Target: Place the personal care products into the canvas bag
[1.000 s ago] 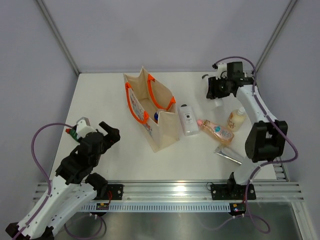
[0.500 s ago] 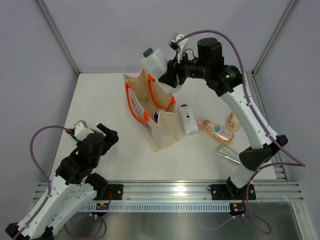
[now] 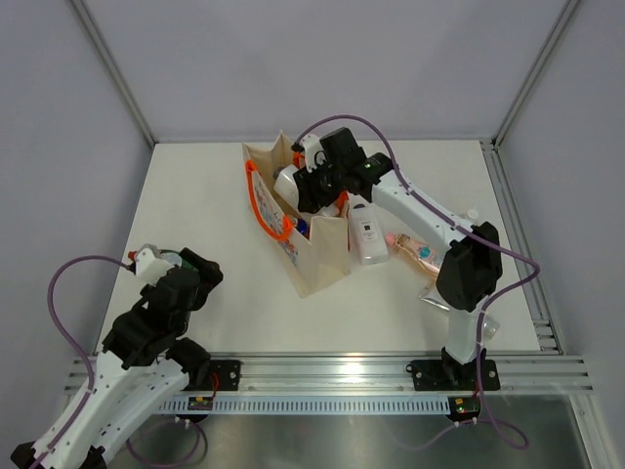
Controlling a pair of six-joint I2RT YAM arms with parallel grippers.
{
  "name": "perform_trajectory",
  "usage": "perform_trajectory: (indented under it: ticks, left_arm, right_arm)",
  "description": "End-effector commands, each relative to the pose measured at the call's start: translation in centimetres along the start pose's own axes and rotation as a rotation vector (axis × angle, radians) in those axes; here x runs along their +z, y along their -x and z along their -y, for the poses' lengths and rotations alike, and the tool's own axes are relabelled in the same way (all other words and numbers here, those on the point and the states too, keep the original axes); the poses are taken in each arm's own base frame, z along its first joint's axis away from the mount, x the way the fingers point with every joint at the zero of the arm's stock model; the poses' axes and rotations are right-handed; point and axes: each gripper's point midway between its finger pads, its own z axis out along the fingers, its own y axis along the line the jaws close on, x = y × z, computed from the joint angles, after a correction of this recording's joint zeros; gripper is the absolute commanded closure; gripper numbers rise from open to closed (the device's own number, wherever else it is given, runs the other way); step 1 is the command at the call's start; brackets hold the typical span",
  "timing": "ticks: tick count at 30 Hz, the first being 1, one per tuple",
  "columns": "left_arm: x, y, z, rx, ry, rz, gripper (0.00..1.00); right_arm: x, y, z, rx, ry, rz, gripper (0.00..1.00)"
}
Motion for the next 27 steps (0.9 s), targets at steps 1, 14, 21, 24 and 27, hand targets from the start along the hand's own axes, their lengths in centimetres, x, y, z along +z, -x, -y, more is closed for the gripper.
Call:
perform_trajectory:
  ticks: [1,14,21,24,27]
  left_arm:
    - [-0.2,1.7,-0.1,-0.071,0.022,0.074,0.01]
    - [2.2,1.2,1.0,-0.013,0.14,0.034,0.01]
    - [7.0,0.4,-0.7,-0.148,0.224,-0.17,0.01]
    - [8.3,0.4,-2.3,-0.198,0.317,-0.232,0.01]
    - [9.1,0.3,-2.8,-0.224,0.346,-0.288,0.01]
  right_arm:
    - [-2.4,4.6,-3.6,-0.097,0.02,0.176,1.0]
    - [5.2,-1.5,-2.0,-0.025,-0.009,-0.09,0.51]
    - [1.7,-0.2,-2.1,-0.132,0.048,-0.098,0.0]
    - [-3.2,2.4,-3.9,-0.24,0.128,-0.017,0.0]
    - [-7.9,4.5,-5.5,-0.352,0.158,0.067,0.01]
